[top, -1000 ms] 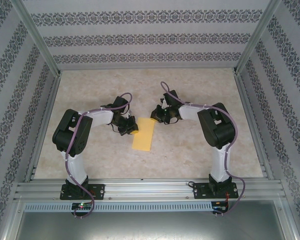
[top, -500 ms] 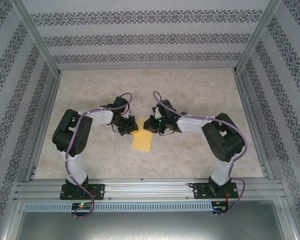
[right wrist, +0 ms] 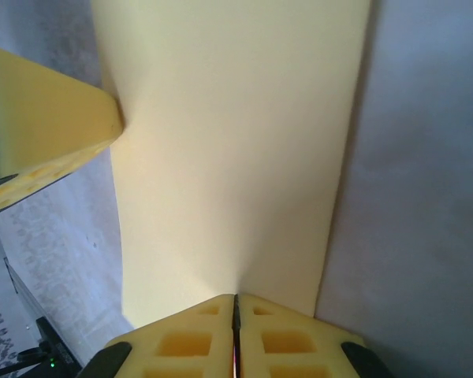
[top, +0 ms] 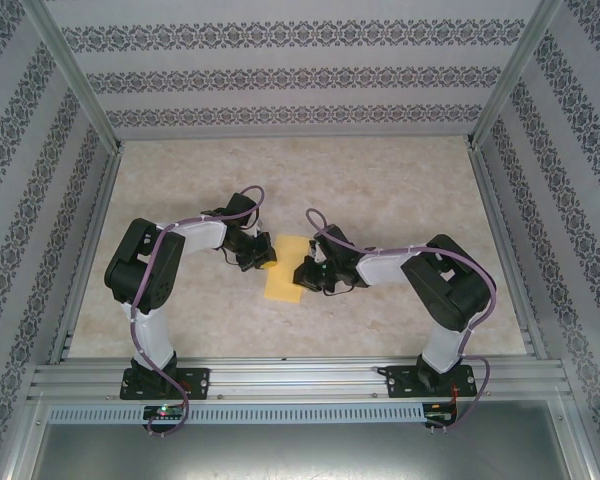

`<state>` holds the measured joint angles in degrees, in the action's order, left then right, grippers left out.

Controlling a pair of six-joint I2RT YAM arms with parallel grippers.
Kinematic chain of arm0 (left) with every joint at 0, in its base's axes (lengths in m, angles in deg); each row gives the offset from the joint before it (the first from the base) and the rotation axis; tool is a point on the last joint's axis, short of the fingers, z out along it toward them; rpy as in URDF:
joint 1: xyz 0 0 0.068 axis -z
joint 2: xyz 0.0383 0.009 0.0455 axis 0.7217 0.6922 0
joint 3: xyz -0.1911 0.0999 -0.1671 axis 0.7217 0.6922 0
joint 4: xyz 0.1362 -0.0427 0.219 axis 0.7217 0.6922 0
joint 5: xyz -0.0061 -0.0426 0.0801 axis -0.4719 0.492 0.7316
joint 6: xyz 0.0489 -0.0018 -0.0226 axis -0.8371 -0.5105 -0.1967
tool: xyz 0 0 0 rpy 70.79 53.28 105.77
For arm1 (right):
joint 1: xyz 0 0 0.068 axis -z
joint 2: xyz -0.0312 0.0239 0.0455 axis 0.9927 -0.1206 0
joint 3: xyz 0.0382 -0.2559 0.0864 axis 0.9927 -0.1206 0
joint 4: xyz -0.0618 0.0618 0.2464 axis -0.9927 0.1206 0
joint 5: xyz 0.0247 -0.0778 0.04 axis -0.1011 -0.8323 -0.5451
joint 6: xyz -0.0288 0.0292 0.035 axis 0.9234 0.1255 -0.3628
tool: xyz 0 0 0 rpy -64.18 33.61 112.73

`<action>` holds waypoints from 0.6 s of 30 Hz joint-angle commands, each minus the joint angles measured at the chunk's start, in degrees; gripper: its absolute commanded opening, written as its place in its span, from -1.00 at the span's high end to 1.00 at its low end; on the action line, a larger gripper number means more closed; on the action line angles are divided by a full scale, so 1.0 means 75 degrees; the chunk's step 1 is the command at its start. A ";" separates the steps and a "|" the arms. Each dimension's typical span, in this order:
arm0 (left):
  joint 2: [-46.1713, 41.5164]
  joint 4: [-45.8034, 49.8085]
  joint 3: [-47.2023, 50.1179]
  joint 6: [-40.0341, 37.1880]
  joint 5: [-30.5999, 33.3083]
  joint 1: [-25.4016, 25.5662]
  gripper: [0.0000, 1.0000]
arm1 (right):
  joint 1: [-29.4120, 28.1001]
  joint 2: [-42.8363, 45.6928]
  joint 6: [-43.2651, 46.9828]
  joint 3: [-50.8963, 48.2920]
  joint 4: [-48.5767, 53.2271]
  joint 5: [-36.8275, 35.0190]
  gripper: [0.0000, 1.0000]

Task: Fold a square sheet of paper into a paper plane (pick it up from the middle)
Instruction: Fold the square sheet of paper in half at the center of the table.

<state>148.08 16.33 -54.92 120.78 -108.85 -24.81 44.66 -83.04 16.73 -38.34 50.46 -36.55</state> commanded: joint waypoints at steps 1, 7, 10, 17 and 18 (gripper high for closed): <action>0.0151 0.0492 0.0295 -0.0022 0.0459 0.0078 1.00 | -0.0045 0.0121 -0.0005 -0.0191 -0.0084 -0.0158 0.79; 0.0150 0.0505 0.0278 -0.0014 0.0457 0.0078 1.00 | -0.0206 0.0740 0.0130 -0.0185 -0.0152 0.0102 0.78; 0.0138 0.0505 0.0288 -0.0014 0.0471 0.0078 1.00 | -0.0412 0.0515 -0.0061 -0.0385 -0.0482 0.0260 0.78; 0.0137 0.0527 0.0279 -0.0015 0.0490 0.0078 1.00 | -0.0518 0.0055 -0.0250 -0.0857 -0.0823 0.0200 0.78; 0.0138 0.0522 0.0274 -0.0014 0.0485 0.0088 1.00 | -0.0518 0.0108 -0.0231 -0.0870 -0.0788 0.0188 0.79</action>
<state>148.03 16.24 -54.86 120.80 -108.85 -24.81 41.21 -81.21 15.36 -43.46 44.45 -34.67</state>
